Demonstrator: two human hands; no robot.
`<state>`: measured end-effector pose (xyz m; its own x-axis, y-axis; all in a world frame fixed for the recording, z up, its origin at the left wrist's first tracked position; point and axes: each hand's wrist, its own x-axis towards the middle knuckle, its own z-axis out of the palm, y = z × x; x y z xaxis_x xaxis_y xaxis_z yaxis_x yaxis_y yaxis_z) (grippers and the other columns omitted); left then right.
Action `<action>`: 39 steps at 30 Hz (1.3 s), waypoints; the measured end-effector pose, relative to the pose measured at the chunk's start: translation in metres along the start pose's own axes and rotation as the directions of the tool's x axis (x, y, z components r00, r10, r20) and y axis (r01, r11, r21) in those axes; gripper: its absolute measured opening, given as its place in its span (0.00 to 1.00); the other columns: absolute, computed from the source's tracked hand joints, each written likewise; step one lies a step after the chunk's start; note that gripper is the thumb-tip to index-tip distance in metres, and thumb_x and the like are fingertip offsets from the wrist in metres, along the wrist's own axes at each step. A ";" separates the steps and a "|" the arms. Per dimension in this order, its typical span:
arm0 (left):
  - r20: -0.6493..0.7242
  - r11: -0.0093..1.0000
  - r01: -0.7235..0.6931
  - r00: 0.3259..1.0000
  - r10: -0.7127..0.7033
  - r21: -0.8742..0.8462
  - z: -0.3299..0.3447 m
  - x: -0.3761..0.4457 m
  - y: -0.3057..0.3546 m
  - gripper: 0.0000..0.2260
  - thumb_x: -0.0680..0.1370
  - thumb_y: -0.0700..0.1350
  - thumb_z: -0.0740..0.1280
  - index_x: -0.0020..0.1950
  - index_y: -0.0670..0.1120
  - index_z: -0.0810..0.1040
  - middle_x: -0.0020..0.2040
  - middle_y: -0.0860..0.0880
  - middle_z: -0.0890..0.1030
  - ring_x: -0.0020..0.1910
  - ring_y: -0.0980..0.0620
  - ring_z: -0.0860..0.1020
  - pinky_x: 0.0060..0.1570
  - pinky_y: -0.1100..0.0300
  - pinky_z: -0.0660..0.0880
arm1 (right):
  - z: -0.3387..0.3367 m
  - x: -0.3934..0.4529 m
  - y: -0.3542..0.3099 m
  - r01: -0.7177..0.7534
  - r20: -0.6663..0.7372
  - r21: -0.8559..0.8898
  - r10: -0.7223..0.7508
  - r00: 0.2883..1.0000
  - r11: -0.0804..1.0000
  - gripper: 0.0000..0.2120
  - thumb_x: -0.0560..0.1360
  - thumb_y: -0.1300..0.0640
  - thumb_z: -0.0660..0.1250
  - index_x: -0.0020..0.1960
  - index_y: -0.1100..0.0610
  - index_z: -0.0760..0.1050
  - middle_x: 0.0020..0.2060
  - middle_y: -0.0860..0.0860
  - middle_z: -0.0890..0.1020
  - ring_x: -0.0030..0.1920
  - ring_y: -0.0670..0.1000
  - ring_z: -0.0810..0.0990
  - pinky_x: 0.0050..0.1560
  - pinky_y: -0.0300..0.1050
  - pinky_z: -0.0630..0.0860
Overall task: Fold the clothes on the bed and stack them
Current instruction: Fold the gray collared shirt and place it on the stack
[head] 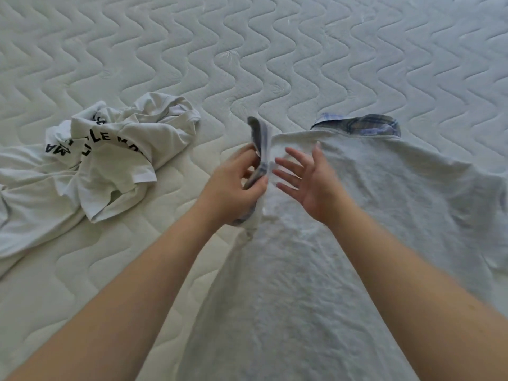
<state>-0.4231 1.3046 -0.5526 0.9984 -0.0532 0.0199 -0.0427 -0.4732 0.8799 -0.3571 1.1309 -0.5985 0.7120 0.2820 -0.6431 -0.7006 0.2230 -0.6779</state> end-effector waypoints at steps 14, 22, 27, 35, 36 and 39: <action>0.141 0.862 0.184 0.949 -0.280 0.473 0.055 0.065 -0.054 0.18 0.81 0.39 0.58 0.71 0.48 0.70 0.59 0.43 0.72 0.55 0.44 0.75 0.55 0.57 0.69 | -0.100 -0.032 0.031 -0.055 -0.346 -0.494 -0.138 0.928 0.868 0.20 0.73 0.46 0.73 0.61 0.53 0.75 0.55 0.49 0.82 0.52 0.48 0.81 0.55 0.49 0.78; 0.448 0.674 -0.075 0.801 -0.398 0.735 0.042 0.158 -0.067 0.14 0.80 0.47 0.66 0.65 0.47 0.73 0.58 0.42 0.79 0.53 0.44 0.76 0.47 0.57 0.69 | -0.093 -0.024 0.038 0.014 -0.324 -0.662 -0.302 0.897 0.750 0.06 0.80 0.50 0.63 0.52 0.53 0.72 0.44 0.48 0.80 0.43 0.46 0.78 0.38 0.43 0.72; 0.439 0.513 -0.179 0.780 -0.447 0.840 0.022 0.189 -0.055 0.16 0.75 0.58 0.70 0.50 0.46 0.77 0.43 0.47 0.82 0.40 0.46 0.78 0.36 0.58 0.67 | -0.113 -0.021 0.018 0.127 -0.331 -0.605 -0.393 0.858 0.786 0.05 0.79 0.53 0.65 0.54 0.50 0.76 0.47 0.50 0.84 0.49 0.52 0.82 0.54 0.57 0.78; 0.498 0.738 0.058 0.702 -0.509 0.672 0.024 0.208 -0.050 0.14 0.74 0.60 0.71 0.49 0.52 0.77 0.38 0.52 0.84 0.38 0.56 0.80 0.39 0.58 0.73 | -0.119 -0.022 0.021 -0.036 -0.257 -0.530 -0.120 0.959 0.847 0.11 0.75 0.49 0.71 0.55 0.51 0.78 0.48 0.47 0.85 0.50 0.49 0.84 0.56 0.56 0.80; 0.534 0.744 0.060 0.659 -0.530 0.665 0.021 0.207 -0.051 0.14 0.73 0.59 0.73 0.52 0.53 0.77 0.40 0.53 0.84 0.38 0.56 0.80 0.40 0.59 0.74 | -0.119 -0.022 0.023 -0.023 -0.247 -0.559 -0.140 0.959 0.829 0.09 0.76 0.52 0.71 0.55 0.51 0.78 0.48 0.46 0.85 0.49 0.48 0.84 0.55 0.55 0.80; 0.553 0.703 -0.039 0.649 -0.522 0.710 0.017 0.205 -0.058 0.10 0.73 0.54 0.74 0.48 0.52 0.78 0.37 0.55 0.83 0.41 0.52 0.81 0.41 0.56 0.75 | -0.120 -0.020 0.021 0.031 -0.262 -0.685 -0.286 0.922 0.728 0.05 0.77 0.54 0.68 0.53 0.50 0.78 0.44 0.45 0.84 0.46 0.48 0.83 0.50 0.52 0.80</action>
<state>-0.2169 1.3063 -0.6076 0.6497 -0.2735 -0.7093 -0.0954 -0.9550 0.2809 -0.3807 1.0184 -0.6427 0.8692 -0.0489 -0.4921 -0.4551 -0.4684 -0.7573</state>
